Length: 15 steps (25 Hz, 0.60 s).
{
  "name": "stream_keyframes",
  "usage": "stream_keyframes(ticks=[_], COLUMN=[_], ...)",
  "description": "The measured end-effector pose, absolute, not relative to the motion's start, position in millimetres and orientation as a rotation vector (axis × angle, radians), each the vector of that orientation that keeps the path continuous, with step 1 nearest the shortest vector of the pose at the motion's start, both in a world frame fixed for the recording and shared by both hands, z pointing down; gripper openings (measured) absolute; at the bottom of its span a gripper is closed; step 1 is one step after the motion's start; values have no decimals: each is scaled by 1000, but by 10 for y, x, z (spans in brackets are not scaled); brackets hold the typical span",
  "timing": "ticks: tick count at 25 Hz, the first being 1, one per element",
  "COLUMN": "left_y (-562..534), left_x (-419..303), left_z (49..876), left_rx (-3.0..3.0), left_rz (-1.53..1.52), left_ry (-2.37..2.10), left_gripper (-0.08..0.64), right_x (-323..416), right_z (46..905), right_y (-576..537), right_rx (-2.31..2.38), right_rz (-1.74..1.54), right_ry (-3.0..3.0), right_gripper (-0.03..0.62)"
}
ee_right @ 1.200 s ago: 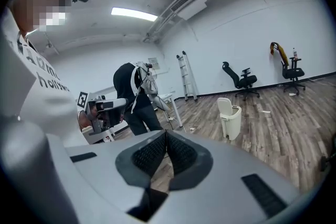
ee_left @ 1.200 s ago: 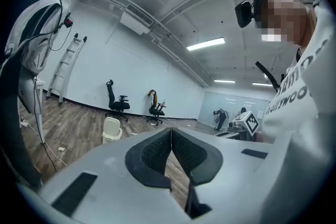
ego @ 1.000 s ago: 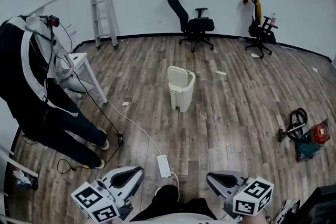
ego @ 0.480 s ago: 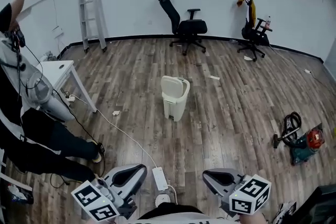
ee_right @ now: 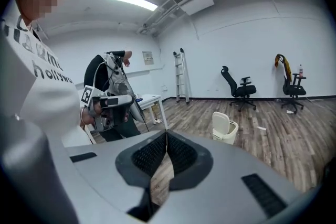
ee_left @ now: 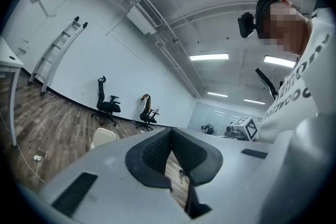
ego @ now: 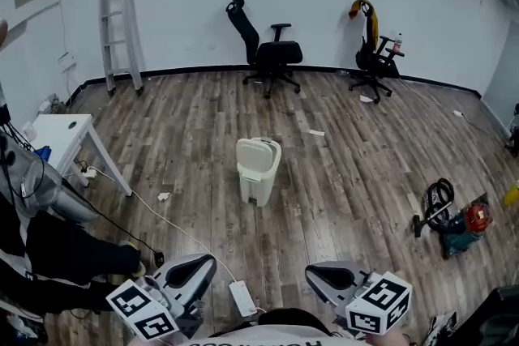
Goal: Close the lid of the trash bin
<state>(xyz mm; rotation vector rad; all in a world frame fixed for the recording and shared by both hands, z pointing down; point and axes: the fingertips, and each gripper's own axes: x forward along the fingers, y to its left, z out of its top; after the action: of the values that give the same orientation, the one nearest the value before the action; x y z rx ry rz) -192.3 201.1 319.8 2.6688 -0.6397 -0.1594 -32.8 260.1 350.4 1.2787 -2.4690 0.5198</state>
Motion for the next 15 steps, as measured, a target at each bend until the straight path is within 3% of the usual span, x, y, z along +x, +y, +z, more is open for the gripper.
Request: stream_keyframes(ticks=[6,15], left_y=[1703,785], left_x=[-1624,-1344], left_z=[3453,3634], left_rx=[2637,2524], left_rz=[-5,-14], left_ry=[-549,-715], left_gripper=[8,8], right_x=[-199,177], right_z=[3495,3554], right_y=[2157,985], right_rx=[1311,1094], right_rz=[581,505], right_ry=[-2530,-2524], right_gripper=[11,11])
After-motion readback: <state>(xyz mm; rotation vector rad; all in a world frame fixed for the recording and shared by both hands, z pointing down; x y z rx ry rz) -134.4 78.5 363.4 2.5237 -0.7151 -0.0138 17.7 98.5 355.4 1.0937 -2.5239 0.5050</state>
